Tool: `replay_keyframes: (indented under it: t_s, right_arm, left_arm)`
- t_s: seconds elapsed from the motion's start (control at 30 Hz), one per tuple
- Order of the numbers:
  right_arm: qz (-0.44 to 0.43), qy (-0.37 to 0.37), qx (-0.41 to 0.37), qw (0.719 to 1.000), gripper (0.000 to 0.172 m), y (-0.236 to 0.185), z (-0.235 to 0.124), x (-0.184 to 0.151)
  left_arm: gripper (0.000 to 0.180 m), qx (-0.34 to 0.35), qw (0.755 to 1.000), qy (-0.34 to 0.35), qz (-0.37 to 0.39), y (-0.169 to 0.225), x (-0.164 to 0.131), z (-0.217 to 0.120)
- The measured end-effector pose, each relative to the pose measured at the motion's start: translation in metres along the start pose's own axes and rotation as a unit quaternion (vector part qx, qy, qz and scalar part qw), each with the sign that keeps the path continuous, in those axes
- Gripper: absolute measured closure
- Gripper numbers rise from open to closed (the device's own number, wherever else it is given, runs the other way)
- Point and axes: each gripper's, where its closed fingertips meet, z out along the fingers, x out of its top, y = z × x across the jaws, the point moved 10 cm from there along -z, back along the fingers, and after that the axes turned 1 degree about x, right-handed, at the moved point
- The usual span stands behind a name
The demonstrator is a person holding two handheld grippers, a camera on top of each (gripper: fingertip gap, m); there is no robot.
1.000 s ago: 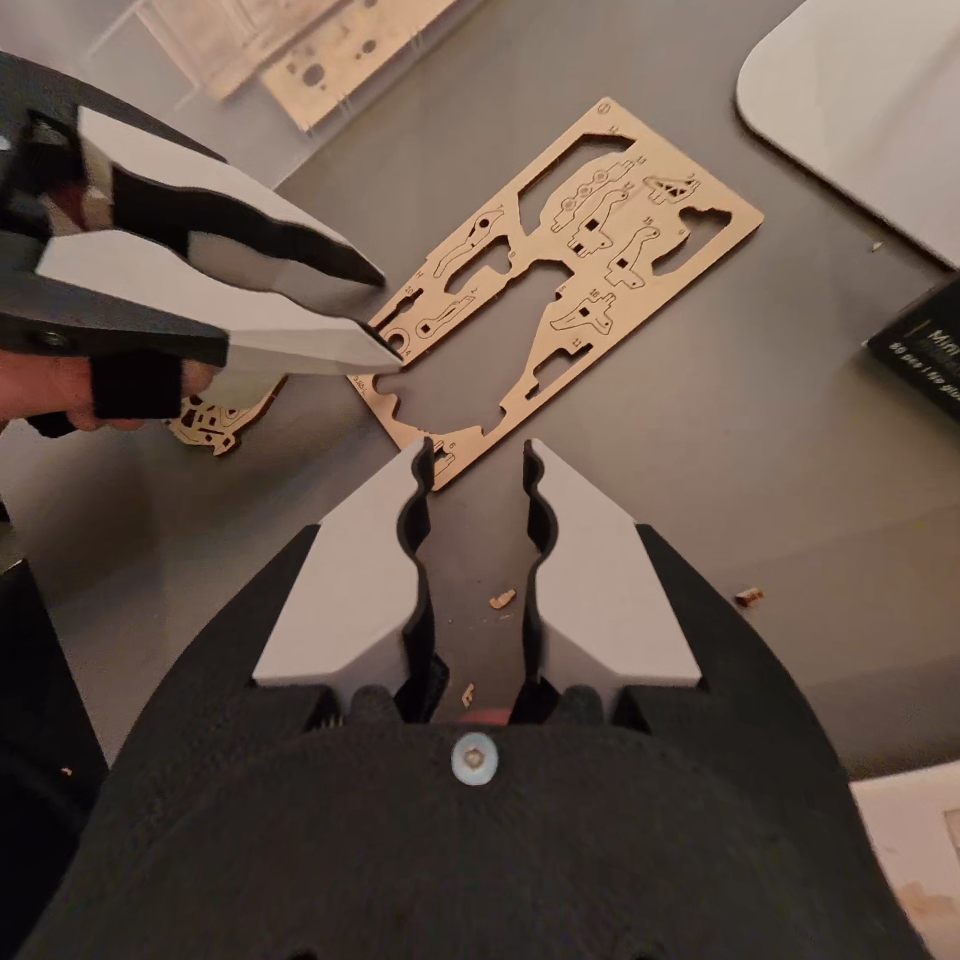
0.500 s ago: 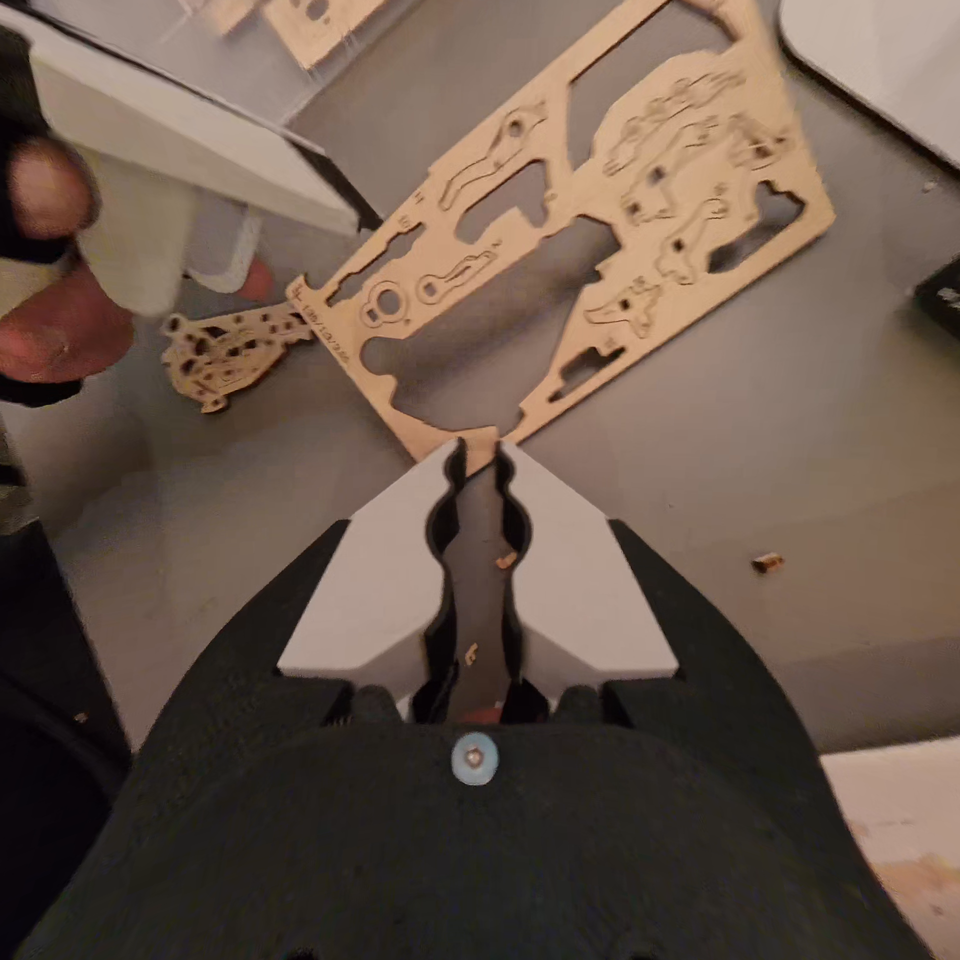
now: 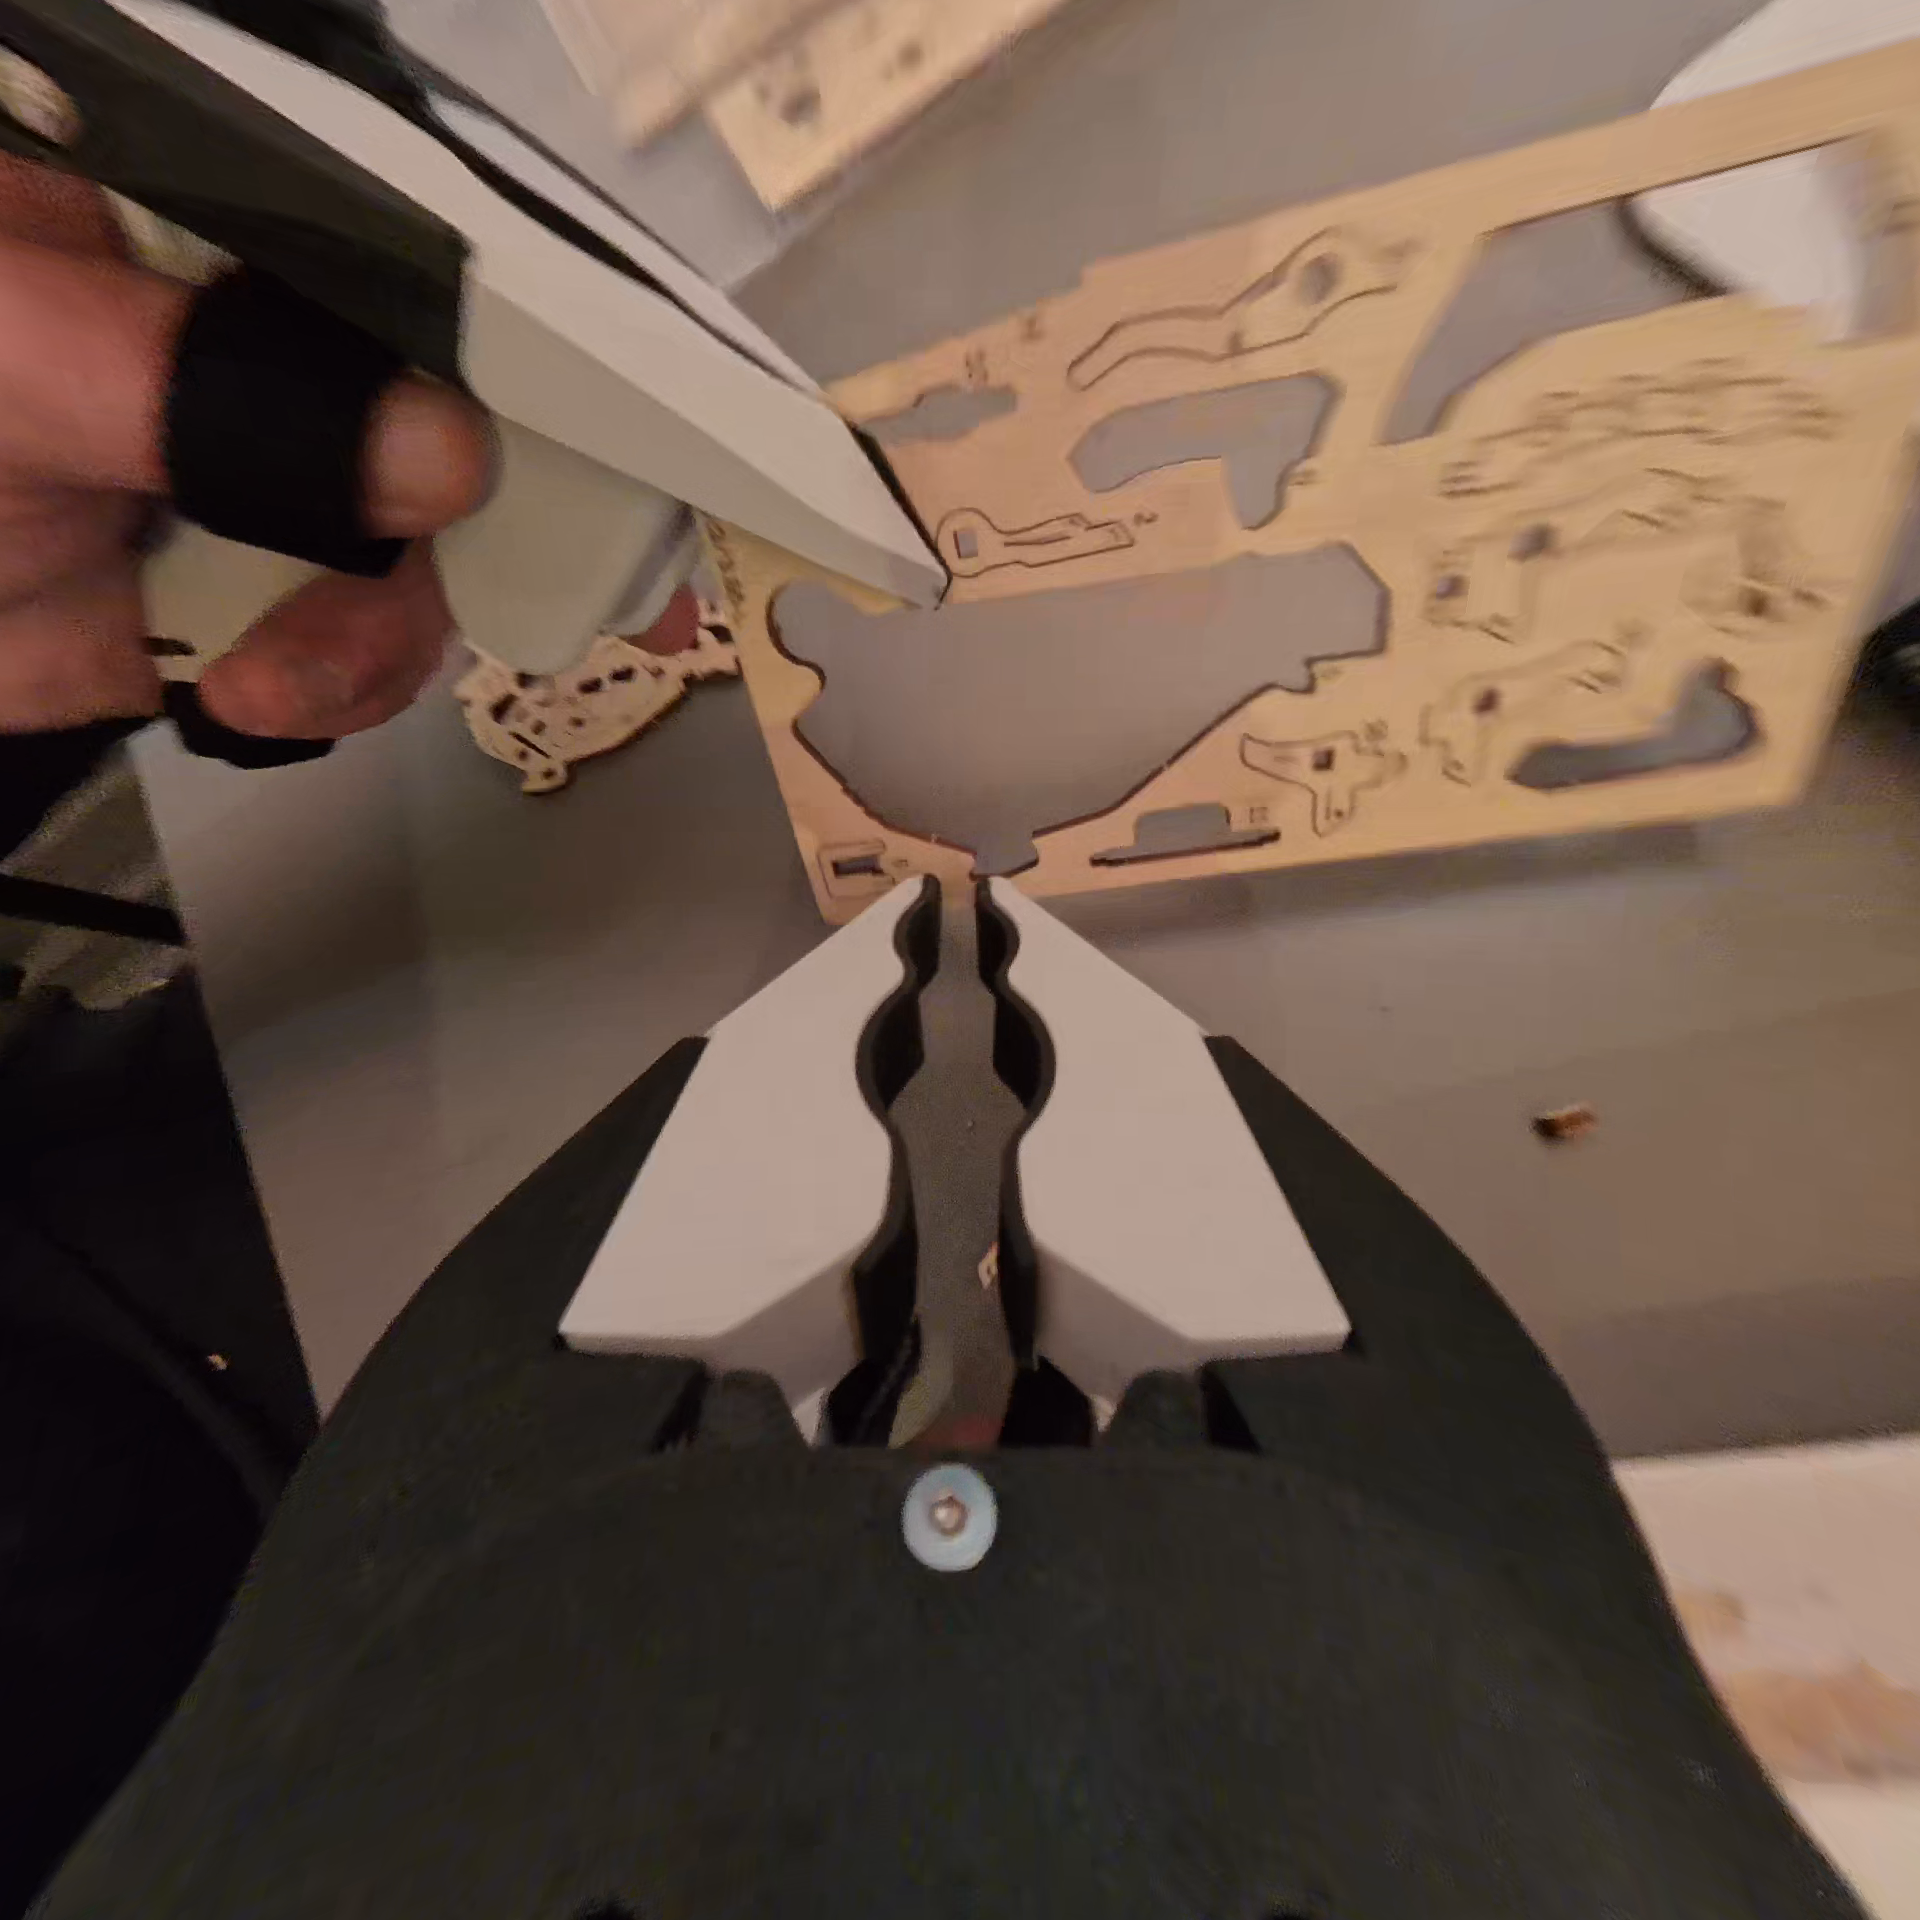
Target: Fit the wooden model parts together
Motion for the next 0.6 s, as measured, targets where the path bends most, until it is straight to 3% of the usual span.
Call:
replay_keyframes:
  t_s: [0.03,0.13,0.27,0.4,0.6]
  right_arm:
    - [-0.005,0.021,-0.003,1.0,0.166,-0.001,-0.012,0.002]
    - [-0.021,0.049,-0.021,0.998,0.16,-0.008,-0.052,-0.005]
    - [-0.055,0.023,-0.066,0.996,0.156,-0.02,-0.089,-0.049]
    - [-0.084,-0.019,-0.088,0.992,0.153,-0.03,-0.099,-0.09]
    - [-0.11,-0.076,-0.118,0.984,0.153,-0.027,-0.097,-0.113]
  left_arm:
    - [0.179,0.009,1.0,0.008,0.014,0.002,0.001,-0.003]
    - [0.179,-0.002,1.0,0.009,0.026,0.012,0.001,-0.01]
    - [0.179,-0.01,0.999,0.014,0.031,0.024,-0.005,-0.017]
    - [0.179,-0.023,0.999,0.018,0.02,0.031,-0.019,-0.018]
    - [0.179,-0.043,0.999,0.023,0.005,0.04,-0.033,-0.02]
